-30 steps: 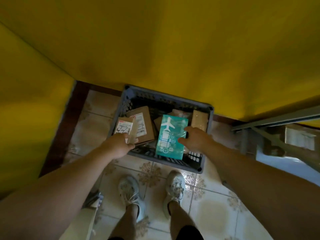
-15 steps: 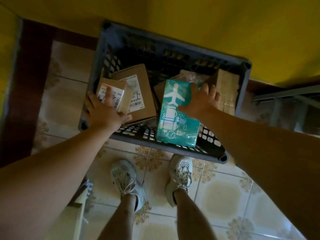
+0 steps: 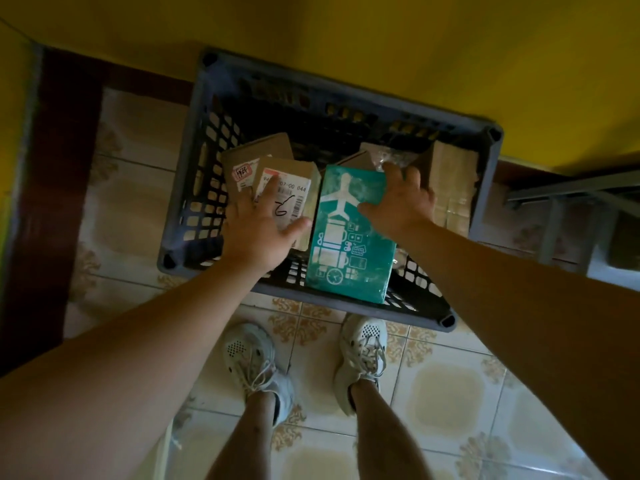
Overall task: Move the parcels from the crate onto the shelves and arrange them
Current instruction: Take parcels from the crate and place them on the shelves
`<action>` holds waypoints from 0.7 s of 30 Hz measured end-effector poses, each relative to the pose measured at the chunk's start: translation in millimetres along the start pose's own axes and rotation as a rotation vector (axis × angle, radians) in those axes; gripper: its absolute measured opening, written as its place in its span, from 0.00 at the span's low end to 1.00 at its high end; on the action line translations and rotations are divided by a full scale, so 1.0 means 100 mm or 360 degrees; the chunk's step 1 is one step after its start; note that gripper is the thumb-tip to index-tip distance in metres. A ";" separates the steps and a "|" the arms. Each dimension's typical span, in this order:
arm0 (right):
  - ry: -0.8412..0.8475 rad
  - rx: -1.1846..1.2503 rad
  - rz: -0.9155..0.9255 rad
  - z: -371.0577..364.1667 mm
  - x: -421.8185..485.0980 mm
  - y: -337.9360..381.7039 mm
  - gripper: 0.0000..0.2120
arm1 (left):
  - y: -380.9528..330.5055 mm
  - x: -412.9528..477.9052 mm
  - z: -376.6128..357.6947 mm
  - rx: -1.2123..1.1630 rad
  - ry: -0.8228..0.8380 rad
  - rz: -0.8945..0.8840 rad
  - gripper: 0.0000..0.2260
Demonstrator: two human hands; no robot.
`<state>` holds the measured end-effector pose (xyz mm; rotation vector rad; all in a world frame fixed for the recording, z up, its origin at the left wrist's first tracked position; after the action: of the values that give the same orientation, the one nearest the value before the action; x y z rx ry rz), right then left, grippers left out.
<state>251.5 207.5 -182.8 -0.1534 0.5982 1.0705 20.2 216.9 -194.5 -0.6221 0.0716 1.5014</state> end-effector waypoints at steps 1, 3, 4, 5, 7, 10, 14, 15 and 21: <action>-0.0009 0.0124 -0.0017 0.01 -0.01 0.00 0.39 | 0.04 0.00 -0.02 -0.0092 0.0006 0.0025 0.38; -0.0077 0.0294 -0.0011 0.03 -0.05 0.00 0.40 | 0.09 -0.01 -0.01 -0.0354 -0.0014 0.0073 0.32; -0.0112 0.0293 0.0019 0.04 -0.08 0.02 0.41 | 0.10 -0.02 0.00 -0.0531 -0.0025 0.0104 0.32; -0.0131 0.0268 0.0040 0.05 -0.10 0.04 0.42 | 0.10 -0.02 0.02 -0.0736 -0.0026 0.0161 0.32; -0.0124 0.0333 0.0004 0.04 -0.10 0.08 0.45 | 0.14 -0.02 0.04 -0.1027 0.0022 0.0400 0.35; -0.0035 0.0841 -0.0267 0.01 -0.05 0.08 0.46 | 0.22 -0.02 0.02 -0.1074 0.0145 0.0721 0.30; 0.0083 0.1348 -0.0483 -0.06 -0.02 -0.01 0.34 | 0.23 -0.03 0.02 -0.1241 0.0317 0.0796 0.17; 0.0148 0.1443 -0.0487 -0.09 -0.05 -0.01 0.37 | 0.25 -0.04 0.02 -0.1263 0.0380 0.0790 0.16; 0.0203 0.1403 -0.0570 -0.34 -0.19 -0.16 0.48 | 0.30 -0.04 0.02 -0.1489 0.0500 0.0974 0.20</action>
<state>245.5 172.0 -203.5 0.4312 1.0615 0.3862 -9.1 212.4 -201.2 -1.7025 -0.2376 1.9902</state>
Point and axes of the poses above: each hand's wrist, its own x-axis towards the middle knuckle, its own z-axis out of the back of the hand, y = z × x, the point moved 4 cm from there along x, towards the middle knuckle, and after that the axes turned 7 degrees about -y, right-handed, at the moved point
